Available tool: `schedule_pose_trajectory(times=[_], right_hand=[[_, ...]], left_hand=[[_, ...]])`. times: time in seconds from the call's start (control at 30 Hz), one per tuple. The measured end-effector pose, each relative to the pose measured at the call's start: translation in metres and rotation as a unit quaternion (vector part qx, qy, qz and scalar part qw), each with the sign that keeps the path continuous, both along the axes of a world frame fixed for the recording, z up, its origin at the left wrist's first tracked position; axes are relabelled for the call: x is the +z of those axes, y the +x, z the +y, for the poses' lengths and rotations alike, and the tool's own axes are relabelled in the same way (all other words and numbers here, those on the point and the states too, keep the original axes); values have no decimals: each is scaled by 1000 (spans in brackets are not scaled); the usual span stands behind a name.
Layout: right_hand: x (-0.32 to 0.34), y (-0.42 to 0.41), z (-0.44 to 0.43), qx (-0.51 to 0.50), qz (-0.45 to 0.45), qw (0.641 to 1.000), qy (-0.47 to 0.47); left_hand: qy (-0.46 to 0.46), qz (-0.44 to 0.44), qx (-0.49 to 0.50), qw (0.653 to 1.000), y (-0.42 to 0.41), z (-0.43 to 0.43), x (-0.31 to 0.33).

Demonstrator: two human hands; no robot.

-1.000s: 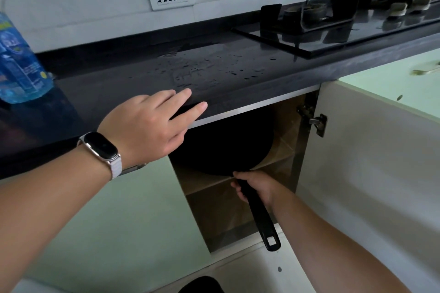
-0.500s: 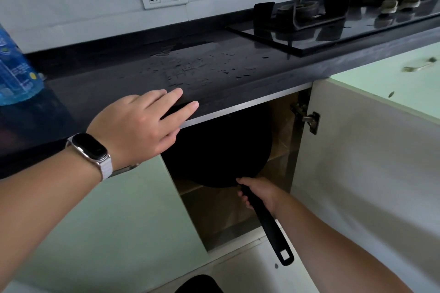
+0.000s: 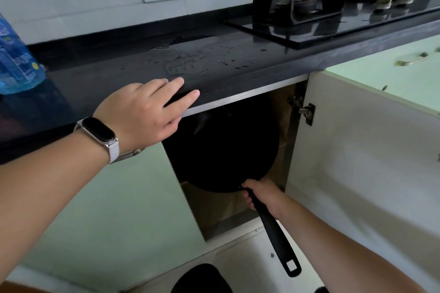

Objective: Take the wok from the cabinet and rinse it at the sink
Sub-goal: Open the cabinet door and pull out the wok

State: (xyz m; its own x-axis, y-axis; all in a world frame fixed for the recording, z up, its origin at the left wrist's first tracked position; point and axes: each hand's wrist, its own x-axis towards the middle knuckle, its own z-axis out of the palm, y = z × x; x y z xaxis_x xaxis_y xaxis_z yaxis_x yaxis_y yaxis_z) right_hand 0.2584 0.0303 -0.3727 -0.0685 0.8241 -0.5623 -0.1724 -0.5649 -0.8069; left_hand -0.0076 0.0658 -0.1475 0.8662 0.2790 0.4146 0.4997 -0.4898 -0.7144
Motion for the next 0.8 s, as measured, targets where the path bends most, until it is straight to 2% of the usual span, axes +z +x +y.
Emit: schedule_pose_trajectory(times=[0.23, 0.57, 0.8], right_hand=[[-5, 16, -44, 1, -32, 999, 10], [-7, 47, -97, -42, -32, 999, -6], [26, 57, -135, -39, -61, 995, -64]], left_hand=[[-4, -7, -6, 1000, -1, 2, -2], [-32, -2, 8, 999, -5, 3, -1], [-118, -4, 52, 992, -1, -8, 3]])
